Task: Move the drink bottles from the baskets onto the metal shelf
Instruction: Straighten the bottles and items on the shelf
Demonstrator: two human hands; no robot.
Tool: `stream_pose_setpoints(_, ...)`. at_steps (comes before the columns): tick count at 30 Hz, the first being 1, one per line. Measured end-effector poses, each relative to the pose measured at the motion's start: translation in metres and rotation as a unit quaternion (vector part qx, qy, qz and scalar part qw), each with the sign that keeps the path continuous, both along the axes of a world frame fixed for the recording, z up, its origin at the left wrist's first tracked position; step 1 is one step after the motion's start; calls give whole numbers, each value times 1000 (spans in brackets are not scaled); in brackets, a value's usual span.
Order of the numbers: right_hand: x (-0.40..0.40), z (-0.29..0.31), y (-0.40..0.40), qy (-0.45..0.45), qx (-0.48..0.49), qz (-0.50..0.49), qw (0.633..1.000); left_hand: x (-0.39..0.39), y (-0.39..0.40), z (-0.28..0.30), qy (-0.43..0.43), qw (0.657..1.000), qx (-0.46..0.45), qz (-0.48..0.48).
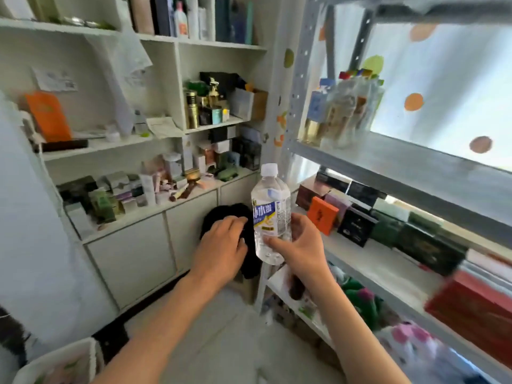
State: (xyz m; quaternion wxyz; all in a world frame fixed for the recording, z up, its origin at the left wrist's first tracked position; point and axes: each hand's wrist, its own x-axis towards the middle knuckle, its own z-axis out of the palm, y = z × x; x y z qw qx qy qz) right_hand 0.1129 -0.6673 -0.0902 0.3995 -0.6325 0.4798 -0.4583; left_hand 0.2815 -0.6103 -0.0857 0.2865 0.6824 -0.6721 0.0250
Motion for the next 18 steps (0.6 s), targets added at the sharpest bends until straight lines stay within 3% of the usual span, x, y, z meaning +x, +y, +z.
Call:
stream_pose_setpoints(6,-69,24,-33,-2,-26,-109,994,-60,-76,25,-4,992,-32,-124)
stream_pose_setpoints(11,-99,53,-71,2,-40,-180,983,-98,-127,52,44,984,-39,-169)
stream_pose_setpoints(18,-140,84,-132,23,-78,-213,974,-134,-182,86,34,976,-56,-210)
